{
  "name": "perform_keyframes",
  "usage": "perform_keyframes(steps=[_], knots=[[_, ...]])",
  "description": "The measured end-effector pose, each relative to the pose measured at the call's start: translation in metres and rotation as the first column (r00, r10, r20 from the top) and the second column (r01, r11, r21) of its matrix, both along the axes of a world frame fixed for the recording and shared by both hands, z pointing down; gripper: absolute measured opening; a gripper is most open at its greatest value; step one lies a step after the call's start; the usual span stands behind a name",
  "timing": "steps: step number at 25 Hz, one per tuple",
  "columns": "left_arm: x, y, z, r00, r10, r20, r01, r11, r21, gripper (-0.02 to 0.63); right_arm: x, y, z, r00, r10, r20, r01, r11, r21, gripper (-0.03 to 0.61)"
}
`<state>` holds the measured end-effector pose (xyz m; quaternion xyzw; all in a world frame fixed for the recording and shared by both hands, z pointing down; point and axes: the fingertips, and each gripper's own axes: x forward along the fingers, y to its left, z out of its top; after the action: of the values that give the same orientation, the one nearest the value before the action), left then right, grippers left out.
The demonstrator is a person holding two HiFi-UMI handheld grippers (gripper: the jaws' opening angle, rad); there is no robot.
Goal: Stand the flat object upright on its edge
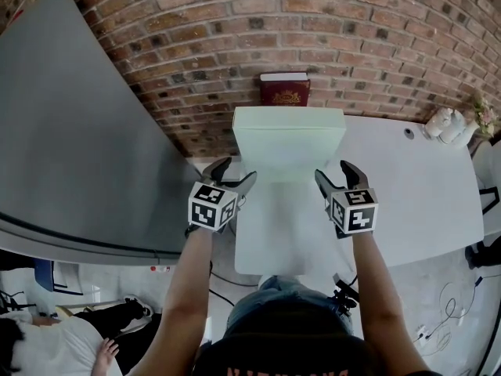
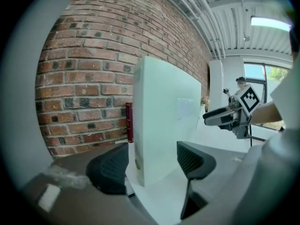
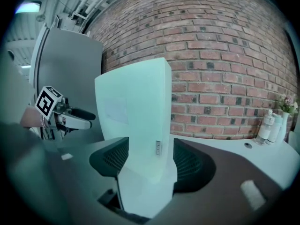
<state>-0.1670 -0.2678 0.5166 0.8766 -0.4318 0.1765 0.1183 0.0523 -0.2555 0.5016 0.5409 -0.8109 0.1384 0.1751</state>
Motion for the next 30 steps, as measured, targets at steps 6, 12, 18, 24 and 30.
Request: perform_keyframes(steps=[6, 12, 18, 24, 30], knots=[[-0.008, 0.018, -0.015, 1.000, -0.021, -0.016, 0.022, 0.999, 0.037, 0.315, 0.000, 0.023, -0.020, 1.000, 0.028, 0.007, -0.028, 0.998, 0.059, 0.213], [-0.019, 0.035, -0.036, 0.997, -0.064, -0.038, 0.067, 0.993, 0.095, 0.188, -0.003, 0.044, -0.042, 0.996, 0.089, 0.011, -0.090, 0.986, 0.138, 0.055], [-0.025, 0.048, -0.059, 0.995, -0.075, -0.063, 0.085, 0.983, 0.164, 0.000, -0.013, 0.067, -0.064, 0.997, 0.079, 0.017, -0.081, 0.976, 0.204, 0.002], [-0.020, 0.064, -0.084, 0.996, -0.060, -0.058, 0.072, 0.972, 0.226, 0.000, -0.021, 0.087, -0.087, 0.998, 0.068, 0.017, -0.070, 0.963, 0.261, 0.002], [-0.023, 0.071, -0.104, 0.993, -0.087, -0.077, 0.104, 0.958, 0.269, 0.000, -0.027, 0.095, -0.103, 0.998, 0.057, 0.011, -0.058, 0.951, 0.304, 0.002]])
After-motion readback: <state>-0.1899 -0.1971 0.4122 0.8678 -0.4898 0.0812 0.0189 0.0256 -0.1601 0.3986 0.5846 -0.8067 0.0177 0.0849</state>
